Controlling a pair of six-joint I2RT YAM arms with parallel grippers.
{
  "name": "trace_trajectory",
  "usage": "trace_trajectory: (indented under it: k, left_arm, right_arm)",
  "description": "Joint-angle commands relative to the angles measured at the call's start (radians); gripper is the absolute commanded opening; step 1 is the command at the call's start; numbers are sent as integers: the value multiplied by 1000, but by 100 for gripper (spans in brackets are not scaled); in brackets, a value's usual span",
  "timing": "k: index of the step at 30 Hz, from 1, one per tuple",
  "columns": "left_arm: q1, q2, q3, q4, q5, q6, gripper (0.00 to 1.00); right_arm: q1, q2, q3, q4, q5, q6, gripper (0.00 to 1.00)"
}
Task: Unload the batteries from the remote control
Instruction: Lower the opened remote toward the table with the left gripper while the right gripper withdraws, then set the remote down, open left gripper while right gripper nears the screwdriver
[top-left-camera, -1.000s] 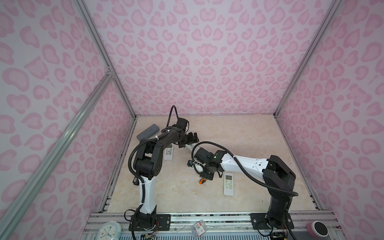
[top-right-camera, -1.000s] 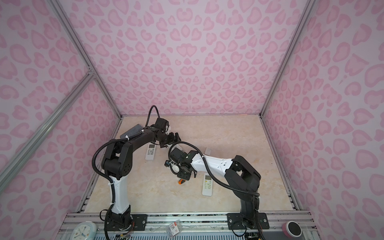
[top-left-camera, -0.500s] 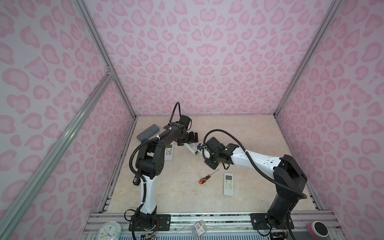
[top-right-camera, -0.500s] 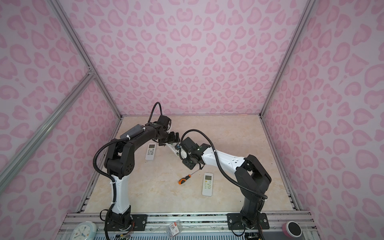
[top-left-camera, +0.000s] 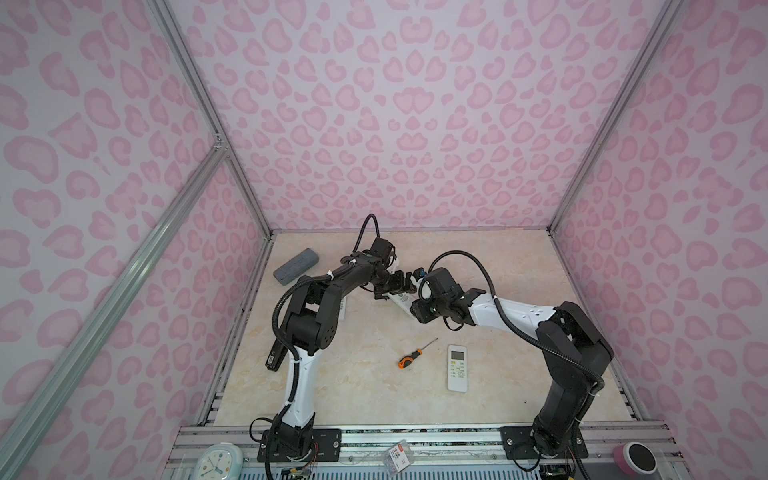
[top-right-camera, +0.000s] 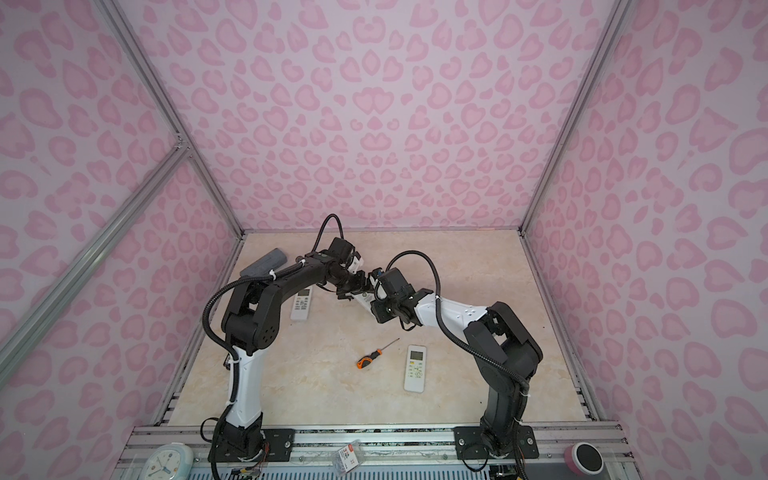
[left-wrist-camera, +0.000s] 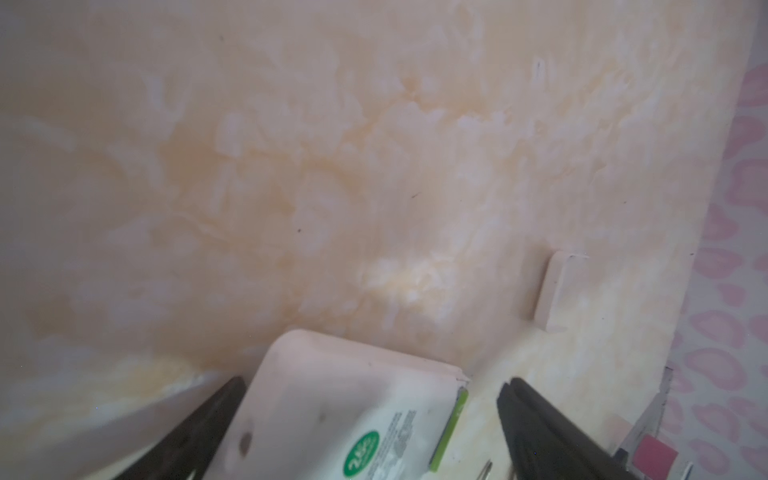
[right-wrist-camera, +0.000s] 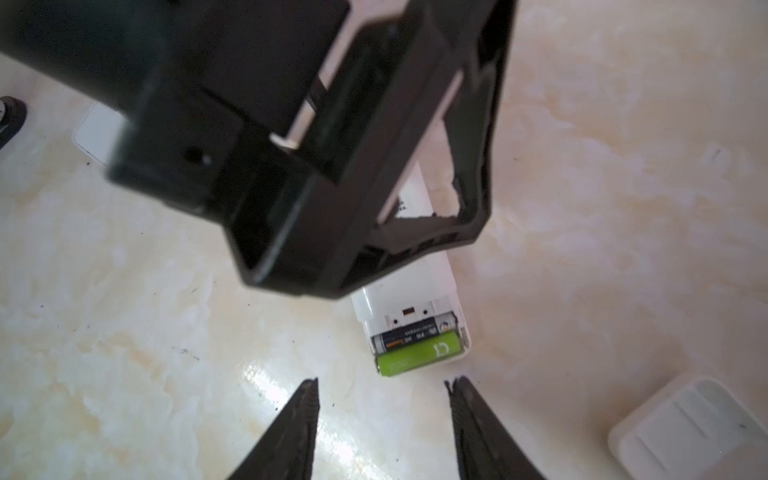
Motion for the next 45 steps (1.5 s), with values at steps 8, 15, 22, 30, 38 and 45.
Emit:
trace_trajectory:
  k: [8,15,22,30,38,45]
  left_arm:
    - [33,19,-7,9,168,-12,97]
    - [55,26,-1,14,198,-18,98]
    - [71,29,1,26,247,-24,98]
    - [97,47,-8,45,361,-46,98]
    - [101,35,-7,26,358,-51,98]
    - [109,-20,-33,4,261,-50,98]
  right_arm:
    - [2,107,18,188,92,-59,64]
    - [2,201,100,177,27,-71,64]
    - [0,236,105,220,-78,-56,64]
    - [-37,210,-42,440,-191,38,64]
    - [-38,242,-15,397,-151,32,61]
    - [-35,254,41,243,43,78,46]
